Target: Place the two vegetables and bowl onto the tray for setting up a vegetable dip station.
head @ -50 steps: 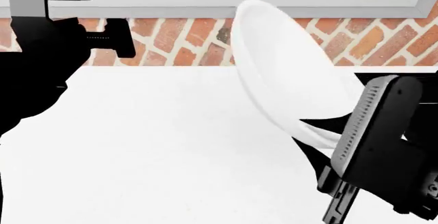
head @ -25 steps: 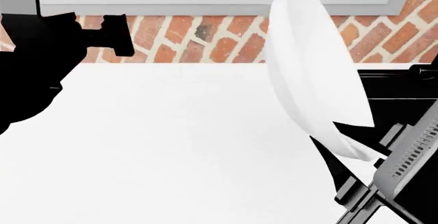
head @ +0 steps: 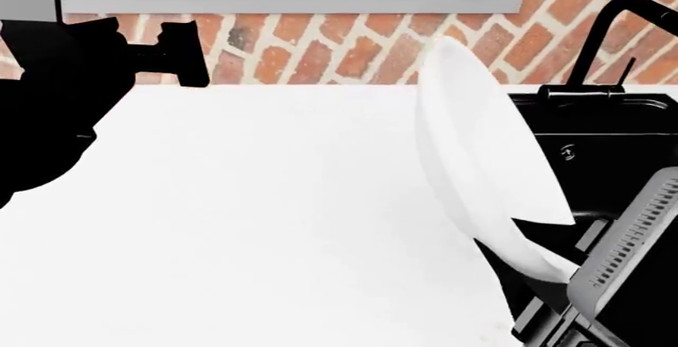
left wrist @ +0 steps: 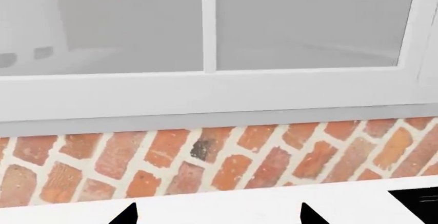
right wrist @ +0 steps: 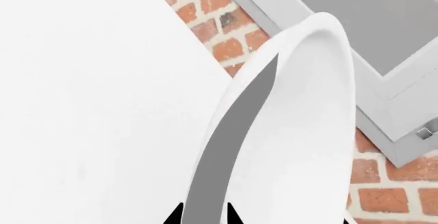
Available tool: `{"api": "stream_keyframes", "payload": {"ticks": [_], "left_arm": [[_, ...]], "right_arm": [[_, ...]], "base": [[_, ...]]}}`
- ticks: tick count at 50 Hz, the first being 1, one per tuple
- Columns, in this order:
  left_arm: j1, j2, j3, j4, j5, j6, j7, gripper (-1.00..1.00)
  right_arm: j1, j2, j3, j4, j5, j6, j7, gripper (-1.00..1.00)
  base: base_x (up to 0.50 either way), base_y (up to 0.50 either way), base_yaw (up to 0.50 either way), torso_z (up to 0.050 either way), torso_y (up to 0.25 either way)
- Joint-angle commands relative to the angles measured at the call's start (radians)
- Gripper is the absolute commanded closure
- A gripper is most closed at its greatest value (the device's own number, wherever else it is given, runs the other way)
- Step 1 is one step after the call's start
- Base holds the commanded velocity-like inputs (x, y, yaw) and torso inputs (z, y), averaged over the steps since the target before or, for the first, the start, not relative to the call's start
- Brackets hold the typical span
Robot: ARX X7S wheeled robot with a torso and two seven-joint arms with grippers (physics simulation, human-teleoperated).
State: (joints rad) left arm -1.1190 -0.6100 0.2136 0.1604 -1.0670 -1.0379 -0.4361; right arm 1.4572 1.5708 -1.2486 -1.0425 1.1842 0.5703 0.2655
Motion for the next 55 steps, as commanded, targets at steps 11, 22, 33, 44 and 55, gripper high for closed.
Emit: {"api": "stream_keyframes", "payload": {"ticks": [11, 22, 33, 44, 55], "left_arm": [[-0.005, 0.004, -0.007, 0.000, -0.002, 0.002, 0.000, -1.00], [-0.003, 0.001, -0.006, 0.000, -0.002, 0.005, -0.001, -1.00], [0.001, 0.000, -0.004, 0.002, -0.005, 0.007, -0.003, -1.00], [0.002, 0.001, 0.002, -0.005, -0.001, 0.012, 0.000, -1.00], [0.001, 0.000, 0.002, -0.003, -0.006, 0.012, -0.002, -1.00]], "right_arm": [[0.135, 0.000, 0.049, -0.005, -0.032, 0.010, -0.004, 1.00], [0.135, 0.000, 0.057, -0.005, -0.027, 0.014, -0.005, 1.00], [0.112, 0.000, 0.041, -0.004, -0.048, 0.001, 0.011, 1.00], [0.106, 0.000, 0.041, -0.004, -0.052, -0.004, 0.012, 1.00], [0.134, 0.000, 0.077, -0.004, -0.021, 0.032, -0.003, 1.00]], "base": [[-0.17, -0.45, 0.00, 0.000, 0.000], [-0.17, -0.46, 0.00, 0.000, 0.000], [-0.17, -0.47, 0.00, 0.000, 0.000], [-0.17, -0.48, 0.00, 0.000, 0.000], [-0.17, -0.48, 0.00, 0.000, 0.000]]}}
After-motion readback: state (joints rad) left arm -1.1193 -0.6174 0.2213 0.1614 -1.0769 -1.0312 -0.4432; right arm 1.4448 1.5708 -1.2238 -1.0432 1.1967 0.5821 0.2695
